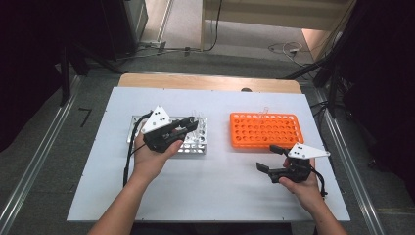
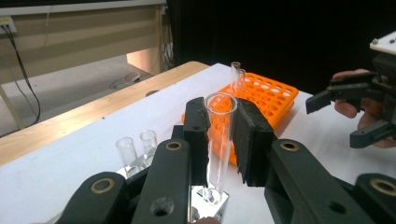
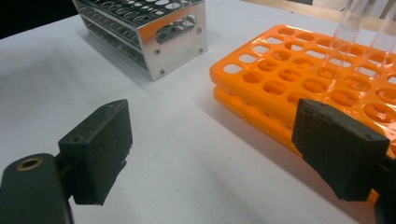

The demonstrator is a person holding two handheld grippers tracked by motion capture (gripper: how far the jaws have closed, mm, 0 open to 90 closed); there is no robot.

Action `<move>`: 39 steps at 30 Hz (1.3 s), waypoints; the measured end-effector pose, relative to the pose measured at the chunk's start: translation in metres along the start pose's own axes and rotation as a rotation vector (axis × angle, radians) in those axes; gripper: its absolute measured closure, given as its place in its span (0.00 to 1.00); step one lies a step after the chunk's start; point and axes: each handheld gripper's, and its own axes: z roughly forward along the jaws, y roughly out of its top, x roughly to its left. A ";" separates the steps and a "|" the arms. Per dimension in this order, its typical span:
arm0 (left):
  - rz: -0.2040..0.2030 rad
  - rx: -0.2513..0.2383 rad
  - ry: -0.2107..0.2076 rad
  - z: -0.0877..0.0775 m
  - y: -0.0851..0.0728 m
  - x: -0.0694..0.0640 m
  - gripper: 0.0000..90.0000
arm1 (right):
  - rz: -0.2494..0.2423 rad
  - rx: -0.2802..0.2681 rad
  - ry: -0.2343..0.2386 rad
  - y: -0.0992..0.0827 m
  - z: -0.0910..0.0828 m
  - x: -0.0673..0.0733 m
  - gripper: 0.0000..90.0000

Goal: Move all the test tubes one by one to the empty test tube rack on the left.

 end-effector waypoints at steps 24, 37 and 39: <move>-0.045 -0.016 0.137 0.018 -0.010 0.043 0.85 | 0.015 0.016 -0.002 -0.009 0.003 -0.007 0.12; -0.071 0.001 0.192 0.032 -0.017 0.053 0.85 | 0.015 0.015 0.001 -0.009 0.003 -0.007 0.12; -0.074 0.008 0.206 0.035 -0.018 0.054 0.85 | 0.014 0.014 0.001 -0.009 0.002 -0.008 0.12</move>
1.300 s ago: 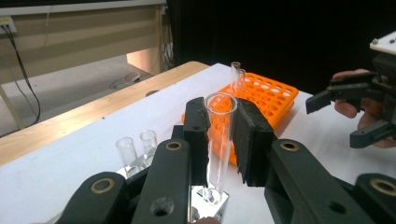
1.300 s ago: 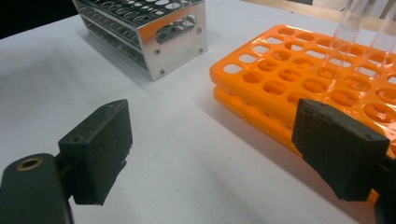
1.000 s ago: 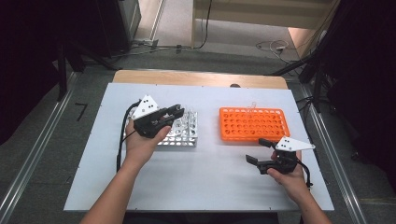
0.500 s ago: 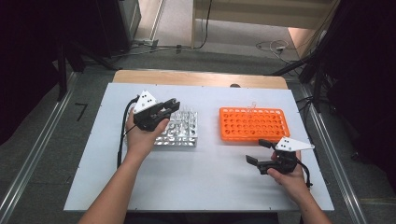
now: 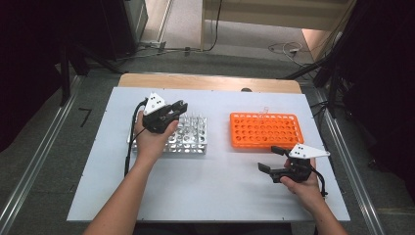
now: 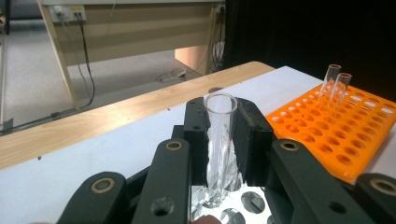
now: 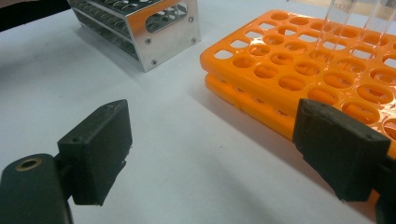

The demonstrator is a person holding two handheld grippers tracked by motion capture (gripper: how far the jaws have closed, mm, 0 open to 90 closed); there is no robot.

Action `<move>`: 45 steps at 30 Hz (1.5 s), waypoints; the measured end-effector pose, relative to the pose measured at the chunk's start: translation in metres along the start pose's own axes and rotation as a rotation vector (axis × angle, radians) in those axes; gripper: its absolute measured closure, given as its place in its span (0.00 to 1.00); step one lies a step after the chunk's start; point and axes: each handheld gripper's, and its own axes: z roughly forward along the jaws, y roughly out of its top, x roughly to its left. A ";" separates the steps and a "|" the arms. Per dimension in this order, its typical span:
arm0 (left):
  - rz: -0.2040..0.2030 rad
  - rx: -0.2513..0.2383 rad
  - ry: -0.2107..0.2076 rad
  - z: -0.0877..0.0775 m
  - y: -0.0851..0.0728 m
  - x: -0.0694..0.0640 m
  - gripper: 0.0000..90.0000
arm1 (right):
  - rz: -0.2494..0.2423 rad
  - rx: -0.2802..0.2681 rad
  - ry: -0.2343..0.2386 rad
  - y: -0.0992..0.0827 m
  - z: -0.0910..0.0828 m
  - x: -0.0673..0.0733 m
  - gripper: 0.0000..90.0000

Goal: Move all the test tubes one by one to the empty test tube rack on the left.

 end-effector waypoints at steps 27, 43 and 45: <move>0.028 0.102 0.030 0.014 -0.009 -0.006 0.85 | 0.001 -0.008 0.003 0.001 -0.002 0.000 0.12; 0.000 0.157 0.015 0.018 -0.010 -0.004 0.84 | -0.001 -0.007 0.003 0.002 -0.001 0.000 0.12; -0.002 0.163 0.014 0.018 -0.011 -0.004 0.84 | -0.001 -0.005 0.001 0.002 -0.001 0.000 0.12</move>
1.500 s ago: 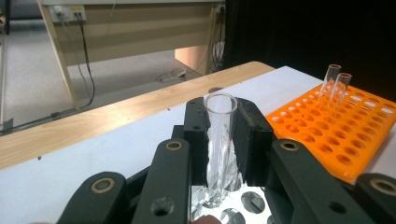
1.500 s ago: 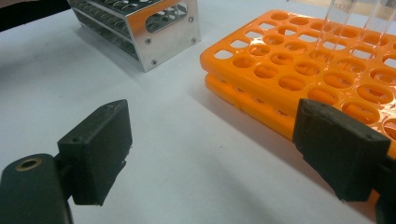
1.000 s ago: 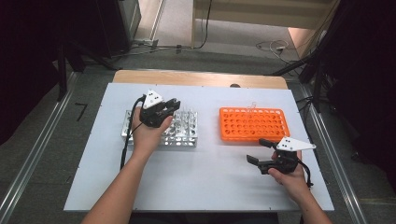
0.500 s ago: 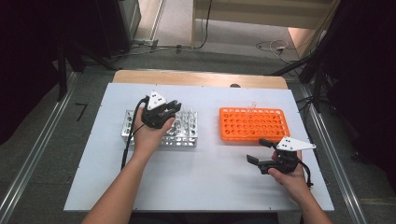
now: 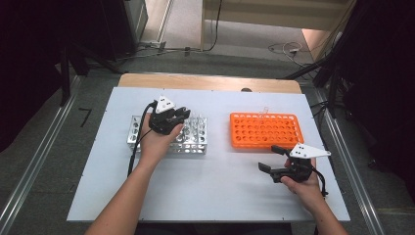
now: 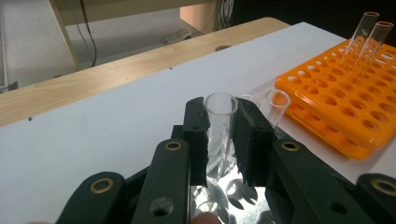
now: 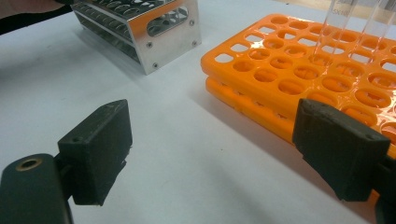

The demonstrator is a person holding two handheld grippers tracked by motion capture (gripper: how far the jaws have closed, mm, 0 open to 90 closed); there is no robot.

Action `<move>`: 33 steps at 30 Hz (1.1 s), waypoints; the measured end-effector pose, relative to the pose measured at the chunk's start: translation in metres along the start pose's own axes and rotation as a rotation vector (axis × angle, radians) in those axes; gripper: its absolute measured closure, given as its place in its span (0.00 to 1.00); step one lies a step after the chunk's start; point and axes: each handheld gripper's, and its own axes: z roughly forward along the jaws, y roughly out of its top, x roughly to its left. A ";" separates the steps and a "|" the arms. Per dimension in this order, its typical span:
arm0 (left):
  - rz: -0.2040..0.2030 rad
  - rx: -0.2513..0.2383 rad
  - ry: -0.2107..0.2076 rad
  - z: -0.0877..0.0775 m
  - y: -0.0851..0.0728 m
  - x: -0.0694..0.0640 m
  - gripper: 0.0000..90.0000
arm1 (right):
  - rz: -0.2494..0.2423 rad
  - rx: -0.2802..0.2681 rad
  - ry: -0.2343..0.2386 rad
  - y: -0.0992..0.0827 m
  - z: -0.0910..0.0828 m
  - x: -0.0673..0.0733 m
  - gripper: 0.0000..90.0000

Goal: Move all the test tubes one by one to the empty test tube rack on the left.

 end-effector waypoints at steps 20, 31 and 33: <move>-0.023 -0.038 -0.030 -0.008 -0.002 0.002 0.65 | 0.006 -0.011 -0.009 0.003 0.000 -0.001 0.13; -0.008 -0.113 -0.084 -0.032 -0.006 -0.009 0.25 | 0.033 -0.039 -0.101 0.020 0.014 -0.009 0.26; -0.021 -0.117 -0.089 -0.036 -0.007 -0.010 0.18 | 0.047 -0.042 -0.122 0.023 0.017 -0.013 0.29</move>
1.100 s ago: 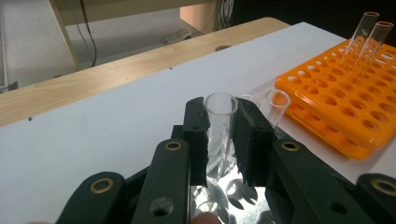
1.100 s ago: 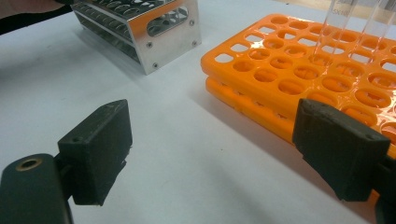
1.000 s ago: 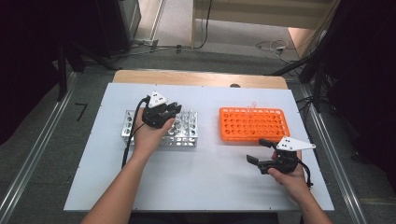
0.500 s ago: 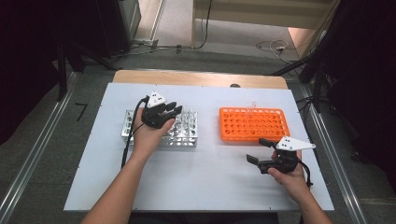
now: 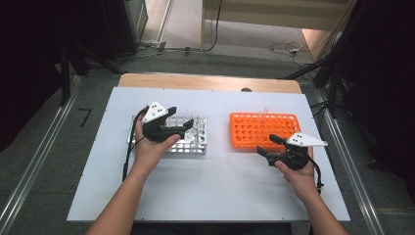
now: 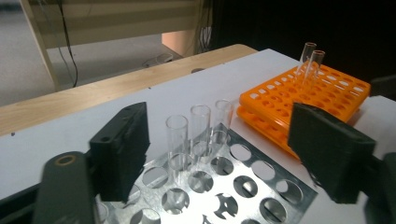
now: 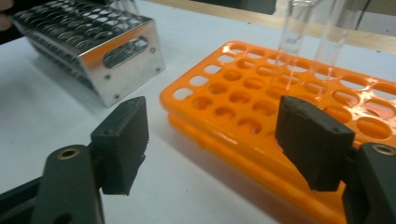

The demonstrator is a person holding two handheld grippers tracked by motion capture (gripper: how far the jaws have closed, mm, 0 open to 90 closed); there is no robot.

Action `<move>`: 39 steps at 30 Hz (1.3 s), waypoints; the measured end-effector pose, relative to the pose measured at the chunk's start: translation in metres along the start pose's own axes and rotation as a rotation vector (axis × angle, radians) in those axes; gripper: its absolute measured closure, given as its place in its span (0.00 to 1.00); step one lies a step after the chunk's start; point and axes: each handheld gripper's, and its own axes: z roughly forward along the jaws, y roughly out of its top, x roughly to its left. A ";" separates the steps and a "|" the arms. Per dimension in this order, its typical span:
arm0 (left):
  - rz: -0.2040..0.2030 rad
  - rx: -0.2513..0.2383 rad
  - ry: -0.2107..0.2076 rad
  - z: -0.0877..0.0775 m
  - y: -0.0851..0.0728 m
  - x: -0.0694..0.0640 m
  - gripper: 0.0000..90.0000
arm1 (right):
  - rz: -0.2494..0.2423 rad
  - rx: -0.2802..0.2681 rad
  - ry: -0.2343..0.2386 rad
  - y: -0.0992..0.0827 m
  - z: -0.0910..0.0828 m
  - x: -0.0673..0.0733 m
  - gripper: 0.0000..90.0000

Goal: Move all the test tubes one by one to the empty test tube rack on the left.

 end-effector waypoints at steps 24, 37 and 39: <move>0.016 -0.004 -0.069 -0.038 -0.032 -0.037 0.00 | 0.104 0.044 -0.156 0.020 0.053 -0.027 0.56; 0.025 0.000 -0.099 -0.038 -0.036 -0.044 0.00 | 0.104 0.055 -0.215 0.020 0.068 -0.028 0.69; 0.024 -0.001 -0.100 -0.037 -0.036 -0.044 0.00 | 0.096 0.057 -0.222 0.020 0.070 -0.027 0.70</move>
